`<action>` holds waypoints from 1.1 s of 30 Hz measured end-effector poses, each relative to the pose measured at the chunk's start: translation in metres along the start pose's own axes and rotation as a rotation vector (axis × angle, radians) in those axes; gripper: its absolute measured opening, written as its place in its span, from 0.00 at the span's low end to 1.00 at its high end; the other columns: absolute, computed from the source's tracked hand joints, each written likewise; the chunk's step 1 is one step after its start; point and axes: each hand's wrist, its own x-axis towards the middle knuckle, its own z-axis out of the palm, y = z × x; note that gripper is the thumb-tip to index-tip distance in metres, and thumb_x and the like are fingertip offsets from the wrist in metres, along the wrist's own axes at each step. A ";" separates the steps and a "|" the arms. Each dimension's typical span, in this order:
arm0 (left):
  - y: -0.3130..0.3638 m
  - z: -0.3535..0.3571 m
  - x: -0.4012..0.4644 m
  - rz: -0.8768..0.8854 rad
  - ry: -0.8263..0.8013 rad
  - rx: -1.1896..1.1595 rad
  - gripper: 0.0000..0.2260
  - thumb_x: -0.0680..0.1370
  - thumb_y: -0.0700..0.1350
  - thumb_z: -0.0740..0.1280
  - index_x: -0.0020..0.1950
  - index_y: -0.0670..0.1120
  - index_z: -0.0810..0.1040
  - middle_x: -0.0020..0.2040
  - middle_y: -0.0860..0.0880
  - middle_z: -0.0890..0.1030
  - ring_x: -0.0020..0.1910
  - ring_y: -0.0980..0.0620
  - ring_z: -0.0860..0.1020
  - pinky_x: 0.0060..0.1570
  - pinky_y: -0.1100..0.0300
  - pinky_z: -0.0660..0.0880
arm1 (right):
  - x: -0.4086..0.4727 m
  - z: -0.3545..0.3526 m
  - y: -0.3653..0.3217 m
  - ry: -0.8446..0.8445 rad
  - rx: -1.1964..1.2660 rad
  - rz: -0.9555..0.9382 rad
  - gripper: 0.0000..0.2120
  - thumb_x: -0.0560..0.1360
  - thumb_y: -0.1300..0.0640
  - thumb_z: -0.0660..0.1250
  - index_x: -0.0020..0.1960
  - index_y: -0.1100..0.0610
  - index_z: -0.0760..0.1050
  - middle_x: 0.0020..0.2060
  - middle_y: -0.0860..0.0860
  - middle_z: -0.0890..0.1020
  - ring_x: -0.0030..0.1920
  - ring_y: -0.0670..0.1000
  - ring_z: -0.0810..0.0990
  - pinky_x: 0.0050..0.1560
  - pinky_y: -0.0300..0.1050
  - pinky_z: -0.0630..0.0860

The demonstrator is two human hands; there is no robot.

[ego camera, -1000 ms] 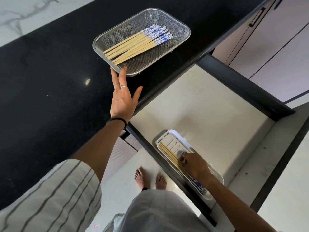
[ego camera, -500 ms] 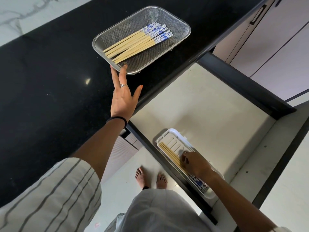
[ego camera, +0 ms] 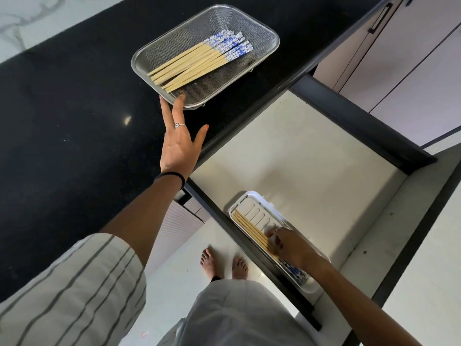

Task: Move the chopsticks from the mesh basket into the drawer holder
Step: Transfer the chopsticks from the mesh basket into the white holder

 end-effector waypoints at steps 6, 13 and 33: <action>0.000 0.000 0.000 0.005 -0.009 0.006 0.32 0.80 0.49 0.65 0.78 0.48 0.52 0.78 0.39 0.45 0.72 0.41 0.66 0.65 0.56 0.66 | -0.007 0.009 0.005 0.083 -0.232 -0.183 0.23 0.77 0.58 0.63 0.71 0.53 0.62 0.65 0.51 0.73 0.62 0.51 0.76 0.61 0.48 0.76; 0.002 0.000 0.000 -0.008 -0.012 0.027 0.32 0.80 0.50 0.65 0.78 0.48 0.51 0.79 0.40 0.45 0.72 0.42 0.64 0.65 0.55 0.67 | -0.006 0.014 0.011 0.082 -0.285 -0.216 0.27 0.77 0.57 0.64 0.73 0.51 0.58 0.67 0.52 0.70 0.63 0.53 0.75 0.61 0.51 0.76; 0.005 -0.004 0.001 -0.036 -0.052 -0.025 0.32 0.80 0.49 0.65 0.78 0.49 0.51 0.78 0.40 0.44 0.71 0.40 0.67 0.67 0.50 0.68 | 0.009 0.021 0.020 0.113 -0.362 -0.254 0.30 0.78 0.51 0.62 0.76 0.53 0.55 0.73 0.53 0.61 0.72 0.52 0.63 0.73 0.43 0.62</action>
